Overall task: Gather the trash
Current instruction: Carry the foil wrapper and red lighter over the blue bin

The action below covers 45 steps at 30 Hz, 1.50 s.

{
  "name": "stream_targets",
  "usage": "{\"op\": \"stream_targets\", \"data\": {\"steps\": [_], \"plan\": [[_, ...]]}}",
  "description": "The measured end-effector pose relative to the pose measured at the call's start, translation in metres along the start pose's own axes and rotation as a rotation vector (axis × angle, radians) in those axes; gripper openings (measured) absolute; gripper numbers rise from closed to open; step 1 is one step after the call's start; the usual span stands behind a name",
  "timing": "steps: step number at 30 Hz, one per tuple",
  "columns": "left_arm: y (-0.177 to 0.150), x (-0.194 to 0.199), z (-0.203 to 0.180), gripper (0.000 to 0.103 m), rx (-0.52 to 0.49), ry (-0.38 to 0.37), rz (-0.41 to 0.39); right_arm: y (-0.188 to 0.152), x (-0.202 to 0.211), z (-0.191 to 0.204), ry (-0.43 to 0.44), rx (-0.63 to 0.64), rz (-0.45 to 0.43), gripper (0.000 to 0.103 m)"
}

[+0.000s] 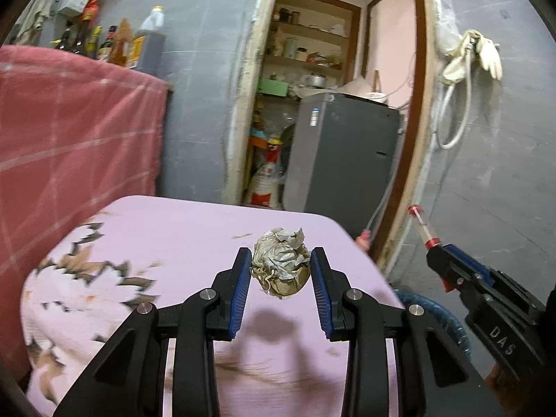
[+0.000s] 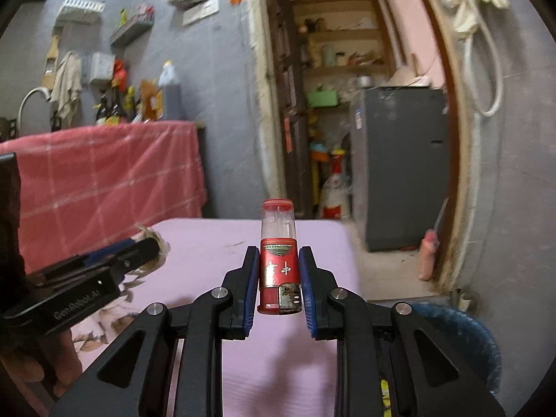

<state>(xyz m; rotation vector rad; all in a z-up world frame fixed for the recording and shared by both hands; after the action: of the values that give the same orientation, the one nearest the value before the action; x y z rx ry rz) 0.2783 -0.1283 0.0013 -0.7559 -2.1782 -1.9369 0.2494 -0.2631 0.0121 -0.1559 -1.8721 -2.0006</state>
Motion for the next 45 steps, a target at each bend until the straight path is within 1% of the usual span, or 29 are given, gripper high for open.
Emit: {"op": "stream_targets", "data": {"steps": [5,7,11,16,21,29,31,35,38,45], "plan": [[0.000,-0.008,-0.040,0.030,-0.023,-0.054,-0.022,0.001,0.020,-0.039,-0.080,-0.045,-0.040,0.020],[-0.002,-0.013,-0.061,0.030,-0.027,-0.081,-0.033,-0.001,0.028,-0.058,-0.117,-0.064,-0.043,0.020],[-0.005,-0.022,-0.090,0.030,-0.025,-0.122,-0.039,-0.009,0.040,-0.092,-0.181,-0.103,-0.044,0.020],[-0.012,-0.034,-0.135,0.030,-0.042,-0.146,-0.053,-0.023,0.050,-0.129,-0.247,-0.137,-0.043,0.020],[-0.021,-0.046,-0.165,0.030,-0.067,-0.152,-0.059,-0.039,0.056,-0.157,-0.283,-0.175,-0.040,0.020],[-0.039,-0.062,-0.184,0.030,-0.092,-0.144,-0.044,-0.052,0.065,-0.177,-0.314,-0.187,-0.050,0.021],[-0.045,-0.067,-0.187,0.030,-0.101,-0.142,-0.021,-0.057,0.062,-0.181,-0.313,-0.192,-0.032,0.021],[-0.059,-0.082,-0.191,0.030,-0.117,-0.151,0.062,-0.065,0.054,-0.189,-0.295,-0.212,0.017,0.021],[-0.066,-0.089,-0.191,0.030,-0.119,-0.151,0.103,-0.071,0.050,-0.192,-0.282,-0.233,0.050,0.021],[-0.072,-0.098,-0.186,0.030,-0.105,-0.161,0.165,-0.075,0.045,-0.195,-0.267,-0.260,0.088,0.021]]}}
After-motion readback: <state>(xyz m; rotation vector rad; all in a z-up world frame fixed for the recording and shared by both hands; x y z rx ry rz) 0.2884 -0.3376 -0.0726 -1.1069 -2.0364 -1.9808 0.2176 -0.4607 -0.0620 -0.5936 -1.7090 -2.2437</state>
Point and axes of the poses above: each gripper's, at about its wrist camera, not at the fingertips, and x roughly against the way its jaws point, z to its left, y to its top, the point moved 6 cm from there along -x, roughly the way its jaws point, and after that the axes turned 5 degrees about z, right-handed, at the moved point
